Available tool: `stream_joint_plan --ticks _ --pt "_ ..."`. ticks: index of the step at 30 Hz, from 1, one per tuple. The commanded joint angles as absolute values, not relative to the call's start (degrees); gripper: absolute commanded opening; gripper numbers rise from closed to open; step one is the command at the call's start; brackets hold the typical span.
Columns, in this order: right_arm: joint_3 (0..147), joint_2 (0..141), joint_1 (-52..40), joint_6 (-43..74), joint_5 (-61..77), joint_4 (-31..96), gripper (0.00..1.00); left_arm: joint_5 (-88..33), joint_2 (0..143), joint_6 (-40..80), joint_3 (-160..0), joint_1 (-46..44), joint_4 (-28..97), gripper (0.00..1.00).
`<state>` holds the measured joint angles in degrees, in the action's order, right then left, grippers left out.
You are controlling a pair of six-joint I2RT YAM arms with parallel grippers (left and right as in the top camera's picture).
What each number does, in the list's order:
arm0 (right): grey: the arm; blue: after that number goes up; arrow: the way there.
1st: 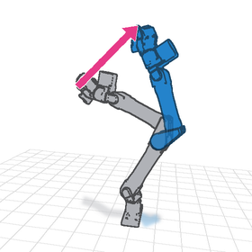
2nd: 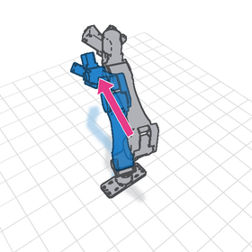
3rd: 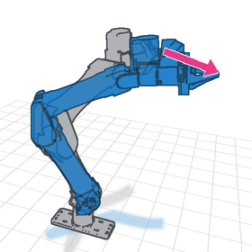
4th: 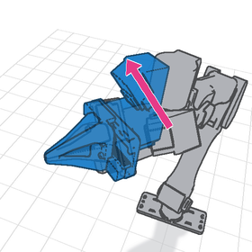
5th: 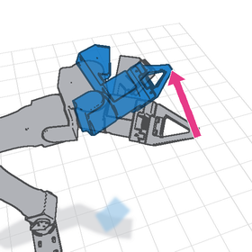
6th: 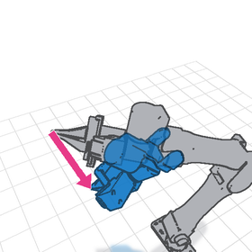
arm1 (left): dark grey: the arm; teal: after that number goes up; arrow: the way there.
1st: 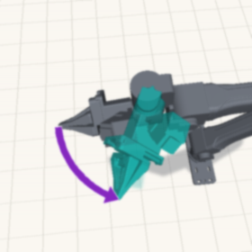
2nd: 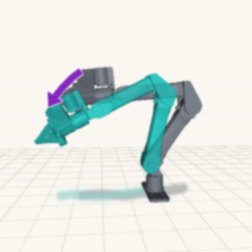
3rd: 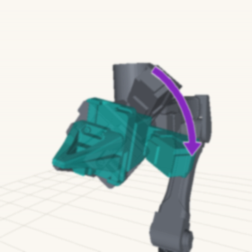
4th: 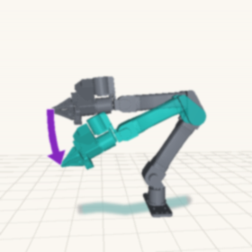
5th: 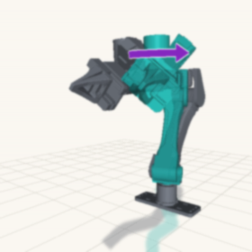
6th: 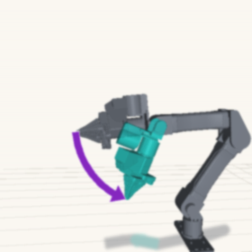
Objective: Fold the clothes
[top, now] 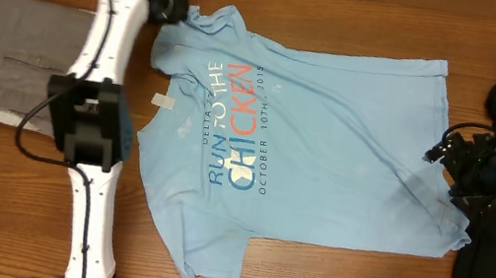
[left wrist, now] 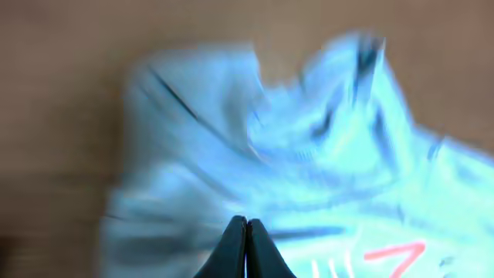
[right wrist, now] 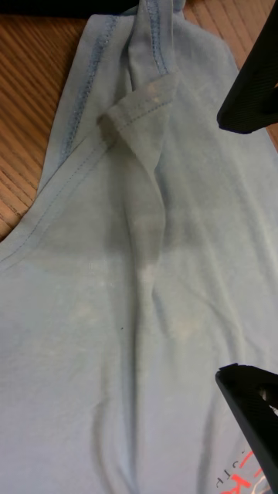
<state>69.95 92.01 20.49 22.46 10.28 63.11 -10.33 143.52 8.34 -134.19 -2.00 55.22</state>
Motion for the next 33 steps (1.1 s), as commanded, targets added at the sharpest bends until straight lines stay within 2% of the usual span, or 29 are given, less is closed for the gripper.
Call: stream_joint_plan --ticks 1,15,33 --pt "69.84 91.68 20.43 22.55 10.57 63.02 1.00 -10.11 143.85 6.17 -130.10 -3.31 54.76 0.04" --pt "69.84 91.68 20.43 22.52 10.57 63.02 1.00 -9.54 144.11 7.62 -123.83 -3.31 42.98 0.04" --pt "69.84 91.68 20.43 22.52 10.57 63.02 1.00 -7.53 148.77 11.22 -123.44 -3.25 32.23 0.05"
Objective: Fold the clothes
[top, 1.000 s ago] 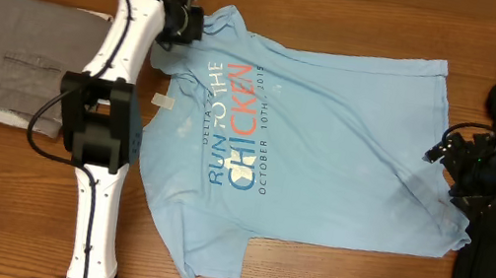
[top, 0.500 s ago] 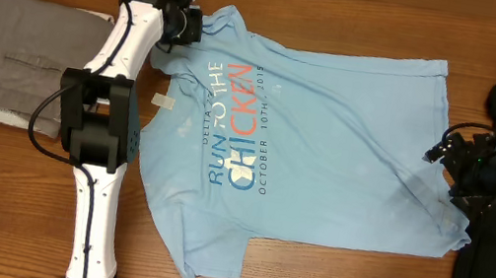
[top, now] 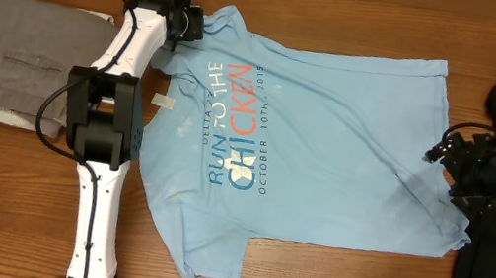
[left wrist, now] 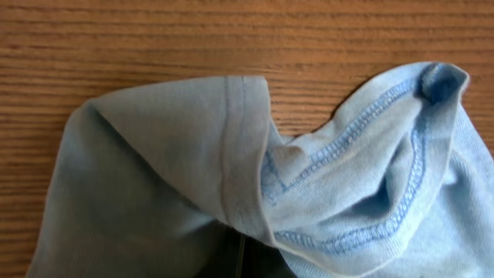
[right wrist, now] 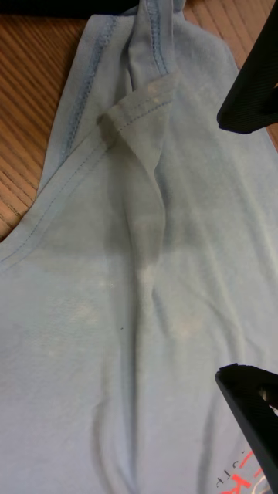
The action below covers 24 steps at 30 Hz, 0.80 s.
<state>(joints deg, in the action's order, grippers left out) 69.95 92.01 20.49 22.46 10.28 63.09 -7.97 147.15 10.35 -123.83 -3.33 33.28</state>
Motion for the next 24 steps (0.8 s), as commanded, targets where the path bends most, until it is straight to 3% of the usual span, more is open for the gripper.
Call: stream_joint_plan --ticks 1,24 --pt "69.84 91.68 20.43 22.55 10.59 63.02 1.00 -7.53 148.77 11.22 -123.44 -3.25 31.24 0.05" --pt "69.84 91.68 20.43 22.55 10.59 63.02 1.00 -13.34 154.78 19.18 -123.44 -2.57 14.13 0.06"
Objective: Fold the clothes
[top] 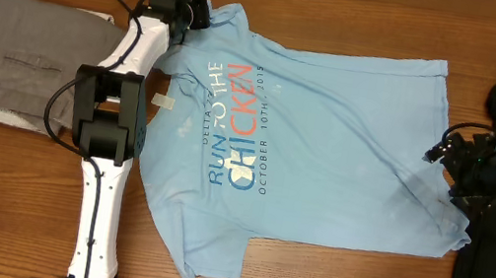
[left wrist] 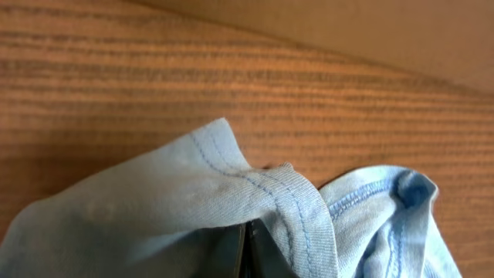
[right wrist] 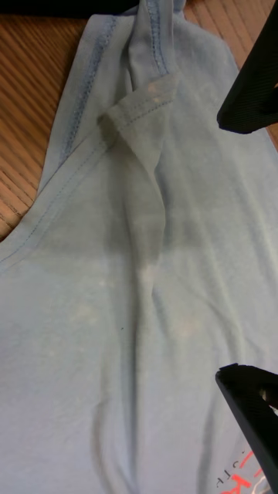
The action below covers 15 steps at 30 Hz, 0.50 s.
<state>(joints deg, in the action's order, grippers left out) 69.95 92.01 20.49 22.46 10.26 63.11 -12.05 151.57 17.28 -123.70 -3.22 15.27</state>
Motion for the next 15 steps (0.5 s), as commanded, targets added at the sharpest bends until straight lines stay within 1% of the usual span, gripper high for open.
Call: stream_joint_plan --ticks 1,7,9,15 --pt "69.84 91.68 20.43 22.52 10.57 63.02 1.00 -13.34 154.93 19.79 -123.44 -2.24 13.17 0.06" --pt "69.84 91.68 20.43 22.52 10.57 63.02 1.00 -11.35 155.17 23.53 -123.44 -0.05 9.04 0.06" --pt "69.84 91.68 20.43 22.55 10.59 63.02 1.00 -11.73 155.17 24.45 -123.44 0.78 7.62 0.09" --pt "69.84 91.68 20.43 22.55 10.57 63.02 1.00 -20.73 155.11 24.88 -127.33 2.15 4.54 0.13"
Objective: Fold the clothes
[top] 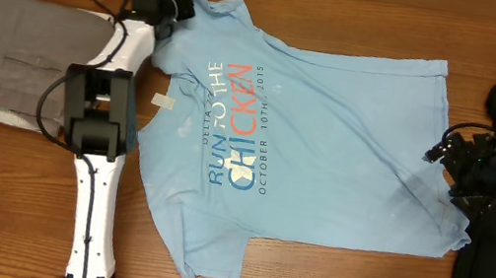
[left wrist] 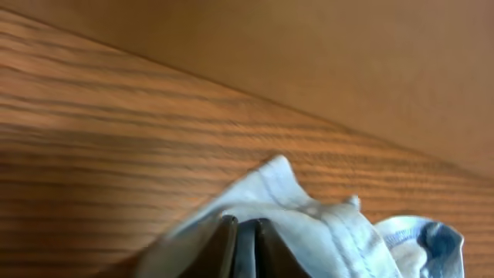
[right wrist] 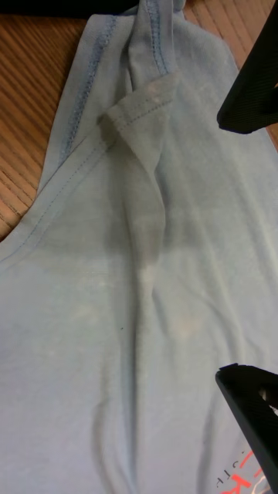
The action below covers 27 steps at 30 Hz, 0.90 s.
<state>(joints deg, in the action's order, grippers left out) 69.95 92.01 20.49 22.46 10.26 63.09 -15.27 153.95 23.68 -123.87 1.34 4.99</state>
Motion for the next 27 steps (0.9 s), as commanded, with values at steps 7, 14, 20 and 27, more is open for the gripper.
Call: stream_joint_plan --ticks 7,14,20,27 --pt "69.84 91.68 20.43 22.52 10.57 63.02 1.00 -25.39 154.80 24.86 -145.56 1.41 21.82 0.17" --pt "69.84 91.68 20.43 22.52 10.57 63.02 1.00 -22.81 152.75 21.21 -170.30 0.82 59.31 0.66" --pt "69.84 91.68 20.43 22.55 10.59 63.02 1.00 -9.17 145.23 21.23 -180.02 0.14 84.77 0.71" --pt "69.84 91.68 20.43 22.50 10.41 63.00 1.00 -3.57 135.96 19.99 -179.98 -2.04 96.82 0.62"
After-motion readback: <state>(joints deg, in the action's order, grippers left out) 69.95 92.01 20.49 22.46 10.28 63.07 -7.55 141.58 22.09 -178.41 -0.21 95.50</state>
